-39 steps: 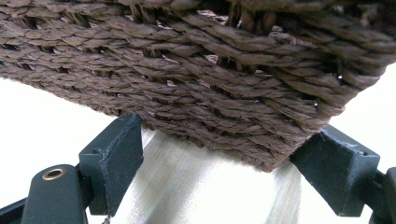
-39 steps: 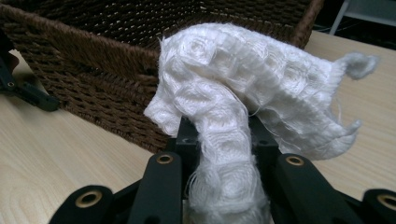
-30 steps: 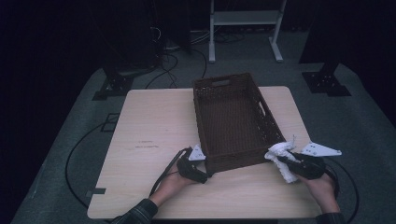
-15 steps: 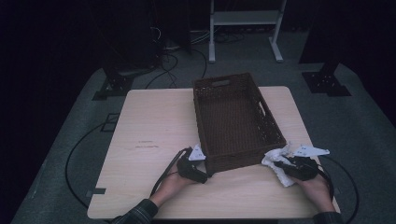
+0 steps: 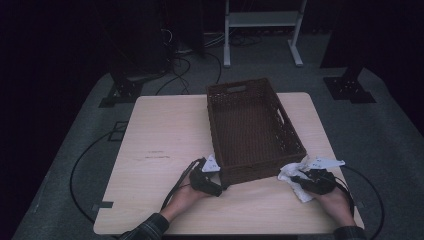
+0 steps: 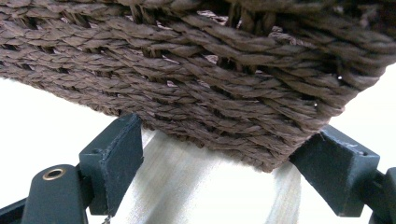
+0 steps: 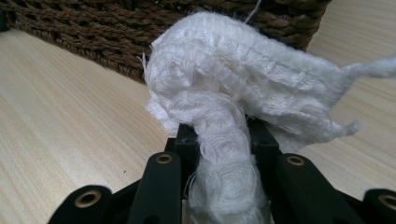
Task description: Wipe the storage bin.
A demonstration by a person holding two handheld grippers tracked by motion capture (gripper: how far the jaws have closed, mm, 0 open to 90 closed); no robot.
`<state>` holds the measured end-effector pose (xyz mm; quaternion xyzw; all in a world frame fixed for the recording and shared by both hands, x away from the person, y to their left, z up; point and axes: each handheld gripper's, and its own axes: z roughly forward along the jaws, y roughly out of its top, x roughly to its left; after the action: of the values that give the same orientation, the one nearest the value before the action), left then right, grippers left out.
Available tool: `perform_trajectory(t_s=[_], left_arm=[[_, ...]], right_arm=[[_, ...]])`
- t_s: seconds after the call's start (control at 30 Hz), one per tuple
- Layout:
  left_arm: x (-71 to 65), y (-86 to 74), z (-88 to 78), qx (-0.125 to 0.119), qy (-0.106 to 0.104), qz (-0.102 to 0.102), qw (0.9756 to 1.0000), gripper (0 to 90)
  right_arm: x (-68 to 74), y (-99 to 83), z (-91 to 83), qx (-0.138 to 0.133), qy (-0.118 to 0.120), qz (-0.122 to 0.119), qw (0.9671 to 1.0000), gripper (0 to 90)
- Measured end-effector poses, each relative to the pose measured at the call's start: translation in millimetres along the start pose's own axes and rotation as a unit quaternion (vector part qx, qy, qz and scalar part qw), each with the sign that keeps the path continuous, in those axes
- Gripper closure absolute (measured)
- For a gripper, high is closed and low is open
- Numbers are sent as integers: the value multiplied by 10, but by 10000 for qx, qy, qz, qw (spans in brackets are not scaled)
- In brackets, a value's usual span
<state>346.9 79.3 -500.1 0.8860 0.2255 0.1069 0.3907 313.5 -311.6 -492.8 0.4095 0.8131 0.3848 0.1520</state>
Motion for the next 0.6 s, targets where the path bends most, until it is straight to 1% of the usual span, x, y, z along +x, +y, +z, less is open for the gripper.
perform_trajectory(t_s=[0.13, 0.2, 0.23, 0.27, 0.3, 0.33, 0.37, 0.5, 0.53, 0.57, 0.6], left_arm=[[-1, 0, 0, 0, 2, 3, 10000, 171], [-1, 0, -1, 2, 3, 3, 10000, 171], [-2, 0, -1, 1, 4, 1, 10000, 171], [-2, 0, -1, 1, 4, 1, 10000, 171], [-1, 0, 0, -1, 4, 2, 10000, 171], [-2, 0, -1, 2, 4, 1, 10000, 171], [-1, 0, 0, 1, 5, 4, 10000, 171], [-5, 1, 0, 3, 10, 4, 10000, 172], [-5, 1, 0, 1, 10, 3, 10000, 172], [-5, 0, 0, 1, 8, 4, 10000, 173], [-5, 1, -1, 6, 11, 4, 10000, 173]], right_arm=[[17, 15, -38, -78, -23, -17, 10000, 707], [28, 31, -76, -182, -12, -40, 9998, 707], [47, 54, -118, -312, -7, -53, 9995, 707], [47, 54, -118, -312, -7, -53, 9995, 707], [58, 67, -142, -383, -5, -64, 9992, 707], [80, 96, -190, -524, -24, -87, 9986, 707], [80, 96, -190, -524, -24, -87, 9986, 707], [124, 160, -295, -871, -104, -181, 9960, 707], [124, 160, -295, -871, -104, -181, 9960, 707], [141, 183, -337, -988, -108, -203, 9948, 707], [141, 183, -337, -988, -108, -203, 9948, 707]])
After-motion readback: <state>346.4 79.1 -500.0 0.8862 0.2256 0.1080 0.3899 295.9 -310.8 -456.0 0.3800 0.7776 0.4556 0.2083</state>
